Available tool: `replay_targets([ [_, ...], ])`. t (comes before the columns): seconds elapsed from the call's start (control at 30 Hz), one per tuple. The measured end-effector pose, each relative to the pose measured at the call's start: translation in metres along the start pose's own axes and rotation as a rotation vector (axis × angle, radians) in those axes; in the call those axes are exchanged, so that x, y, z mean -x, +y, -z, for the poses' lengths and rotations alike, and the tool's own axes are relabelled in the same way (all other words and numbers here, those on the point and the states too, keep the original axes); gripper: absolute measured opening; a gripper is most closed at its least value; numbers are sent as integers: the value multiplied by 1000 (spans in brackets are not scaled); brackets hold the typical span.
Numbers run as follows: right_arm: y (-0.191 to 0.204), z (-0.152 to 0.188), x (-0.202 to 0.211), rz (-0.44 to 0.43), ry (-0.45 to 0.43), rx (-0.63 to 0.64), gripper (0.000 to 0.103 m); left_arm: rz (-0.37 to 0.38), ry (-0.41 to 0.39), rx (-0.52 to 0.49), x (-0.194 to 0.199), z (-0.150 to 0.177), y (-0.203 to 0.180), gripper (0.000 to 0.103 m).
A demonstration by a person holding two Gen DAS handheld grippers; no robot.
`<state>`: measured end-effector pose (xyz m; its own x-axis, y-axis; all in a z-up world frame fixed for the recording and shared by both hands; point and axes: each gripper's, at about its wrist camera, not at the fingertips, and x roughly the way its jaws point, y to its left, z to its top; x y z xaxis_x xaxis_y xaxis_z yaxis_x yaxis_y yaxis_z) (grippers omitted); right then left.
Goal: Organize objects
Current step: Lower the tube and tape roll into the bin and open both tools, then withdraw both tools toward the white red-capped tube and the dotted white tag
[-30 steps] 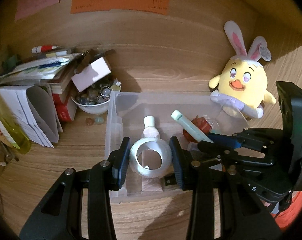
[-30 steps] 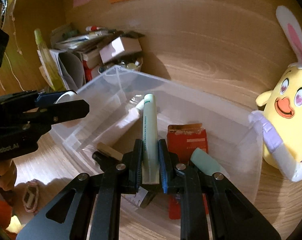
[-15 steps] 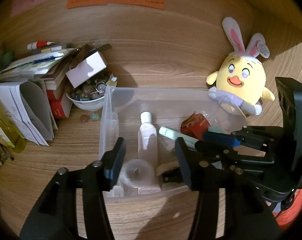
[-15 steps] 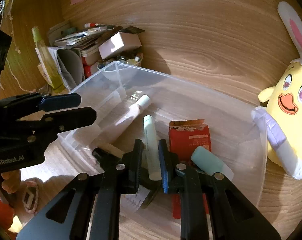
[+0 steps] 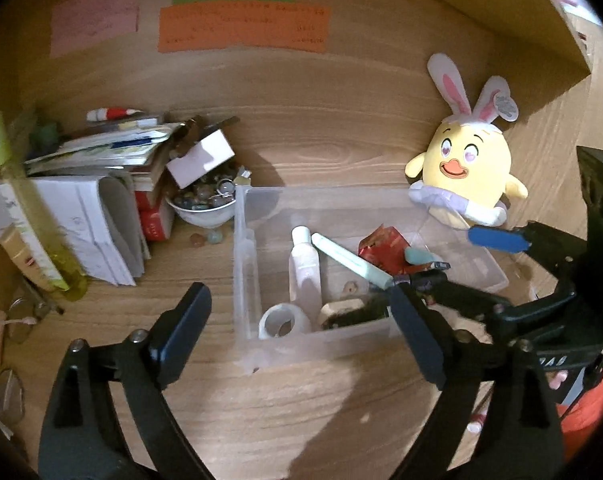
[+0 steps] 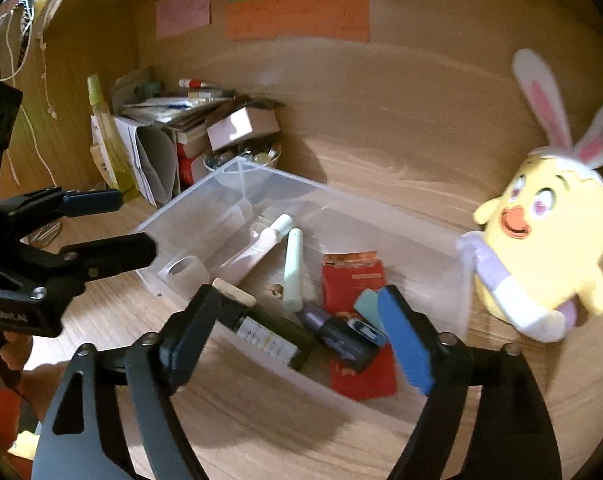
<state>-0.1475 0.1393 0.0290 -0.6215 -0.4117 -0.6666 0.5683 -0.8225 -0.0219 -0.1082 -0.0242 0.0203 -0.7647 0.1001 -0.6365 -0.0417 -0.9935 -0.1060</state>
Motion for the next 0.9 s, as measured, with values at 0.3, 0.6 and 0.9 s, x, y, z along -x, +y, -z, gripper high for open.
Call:
replay_targets([
  [0.3, -4, 22, 36, 33, -27, -32, 85, -37, -6, -32, 29, 23, 2, 92],
  [0.6, 4, 56, 49, 75, 7, -55, 86, -28, 40, -34, 41, 60, 5, 92],
  [0.9, 6, 97, 45, 102, 84, -114, 86, -13, 96, -21, 41, 94, 2, 88],
])
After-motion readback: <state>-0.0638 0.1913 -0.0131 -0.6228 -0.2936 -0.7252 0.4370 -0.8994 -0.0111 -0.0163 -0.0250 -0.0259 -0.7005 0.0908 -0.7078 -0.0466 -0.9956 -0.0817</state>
